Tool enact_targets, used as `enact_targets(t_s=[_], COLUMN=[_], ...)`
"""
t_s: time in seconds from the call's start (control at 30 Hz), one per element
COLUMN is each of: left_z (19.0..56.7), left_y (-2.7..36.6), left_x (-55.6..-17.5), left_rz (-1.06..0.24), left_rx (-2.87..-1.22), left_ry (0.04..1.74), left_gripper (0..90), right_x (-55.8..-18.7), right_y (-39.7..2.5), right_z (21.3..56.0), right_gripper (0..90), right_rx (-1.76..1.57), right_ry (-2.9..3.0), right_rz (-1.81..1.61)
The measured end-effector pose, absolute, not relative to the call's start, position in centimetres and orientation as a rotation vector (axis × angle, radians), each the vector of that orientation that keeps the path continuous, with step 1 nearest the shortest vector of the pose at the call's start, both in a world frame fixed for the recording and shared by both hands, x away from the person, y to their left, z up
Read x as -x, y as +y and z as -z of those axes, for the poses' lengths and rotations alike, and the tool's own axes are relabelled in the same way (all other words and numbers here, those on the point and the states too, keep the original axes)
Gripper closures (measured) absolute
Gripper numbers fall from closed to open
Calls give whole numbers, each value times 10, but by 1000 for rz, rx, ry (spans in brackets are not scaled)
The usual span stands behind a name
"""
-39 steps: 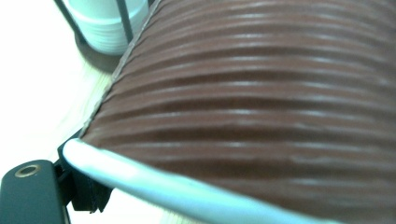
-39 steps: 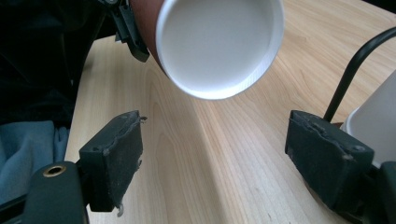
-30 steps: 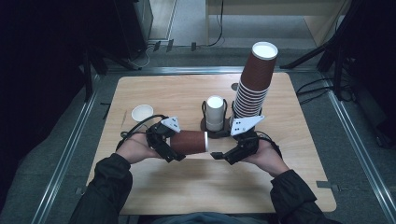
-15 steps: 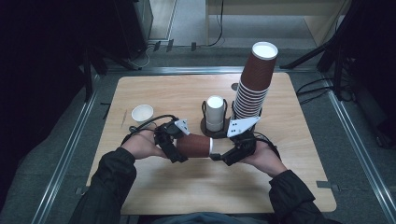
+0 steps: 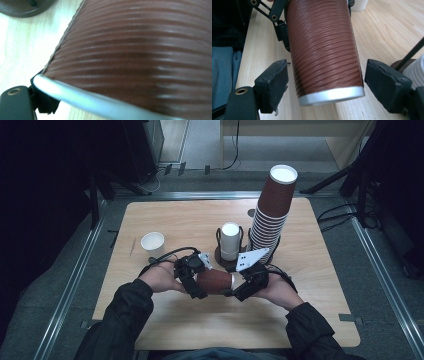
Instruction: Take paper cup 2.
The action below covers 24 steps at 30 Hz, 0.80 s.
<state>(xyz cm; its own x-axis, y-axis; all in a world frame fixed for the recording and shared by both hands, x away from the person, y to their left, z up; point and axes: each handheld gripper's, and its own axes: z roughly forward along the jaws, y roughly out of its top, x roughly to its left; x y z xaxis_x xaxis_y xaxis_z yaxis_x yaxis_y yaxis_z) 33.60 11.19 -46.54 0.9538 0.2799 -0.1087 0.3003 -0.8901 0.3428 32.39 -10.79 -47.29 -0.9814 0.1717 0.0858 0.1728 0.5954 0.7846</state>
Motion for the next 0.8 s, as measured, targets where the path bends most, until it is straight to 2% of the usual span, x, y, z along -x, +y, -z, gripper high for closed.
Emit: enact_targets(t_s=[0.8], left_z=[464], left_y=[96], left_x=[-328], left_rz=[109], left_rx=[-2756], left_ry=[399], left_gripper=[83], right_x=[-318], right_y=[-92], right_z=[487], right_gripper=[197], right_rx=[188], right_ry=[-2881], right_rz=[1241])
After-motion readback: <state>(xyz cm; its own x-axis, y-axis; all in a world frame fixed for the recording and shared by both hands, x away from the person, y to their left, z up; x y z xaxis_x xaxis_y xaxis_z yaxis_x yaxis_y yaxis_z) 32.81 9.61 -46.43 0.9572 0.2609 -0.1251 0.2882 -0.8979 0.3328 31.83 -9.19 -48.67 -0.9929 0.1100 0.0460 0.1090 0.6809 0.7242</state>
